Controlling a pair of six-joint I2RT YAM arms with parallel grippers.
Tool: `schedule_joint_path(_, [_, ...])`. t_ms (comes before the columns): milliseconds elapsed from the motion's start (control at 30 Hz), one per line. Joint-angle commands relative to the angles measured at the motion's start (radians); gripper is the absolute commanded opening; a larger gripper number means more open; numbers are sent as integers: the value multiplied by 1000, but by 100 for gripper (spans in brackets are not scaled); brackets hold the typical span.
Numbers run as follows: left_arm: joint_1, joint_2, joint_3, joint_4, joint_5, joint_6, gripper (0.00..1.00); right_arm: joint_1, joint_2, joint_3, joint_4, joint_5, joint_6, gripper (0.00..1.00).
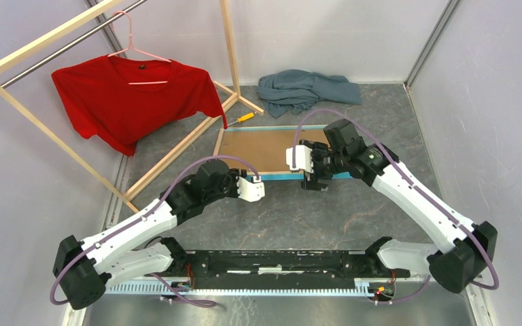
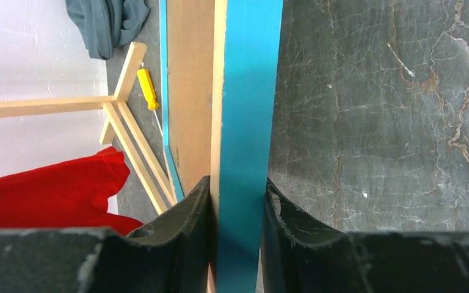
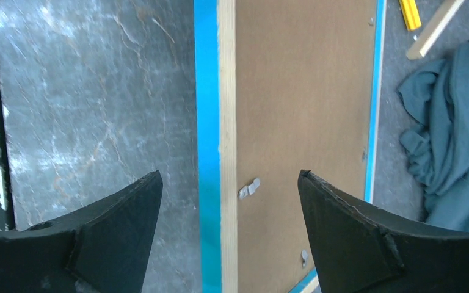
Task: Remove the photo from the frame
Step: Turn over the photo frame at the center of the board.
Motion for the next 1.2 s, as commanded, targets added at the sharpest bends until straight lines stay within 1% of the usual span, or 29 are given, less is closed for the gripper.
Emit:
schedule_joint_path(0, [-3,9,102,21,54,-89,12,-1,-102,-72,108,99,-69,89])
schedule_joint_path(100, [-2,29,136,-7,66,-98,12,1,-129,-107,162,148,-59,91])
schedule_joint_path(333, [-1,61,194,-55,105,-114,12,7,-78,-106,209,213,-54,92])
schedule_joint_path(567, [2,60,211,-68,109,-117,12,34,-32,-109,189,202,-77,82])
schedule_joint_path(733, [3,56,209,-68,120,-120,12,45,-27,-150,204,195,-95,79])
schedule_joint_path(900, [6,50,211,-74,131,-123,12,54,-25,-194,245,216,-98,75])
schedule_joint_path(1067, [8,54,218,-81,139,-126,12,75,-15,-199,263,250,-91,65])
schedule_joint_path(1167, [9,57,220,-81,144,-131,12,102,-14,-197,270,289,-84,63])
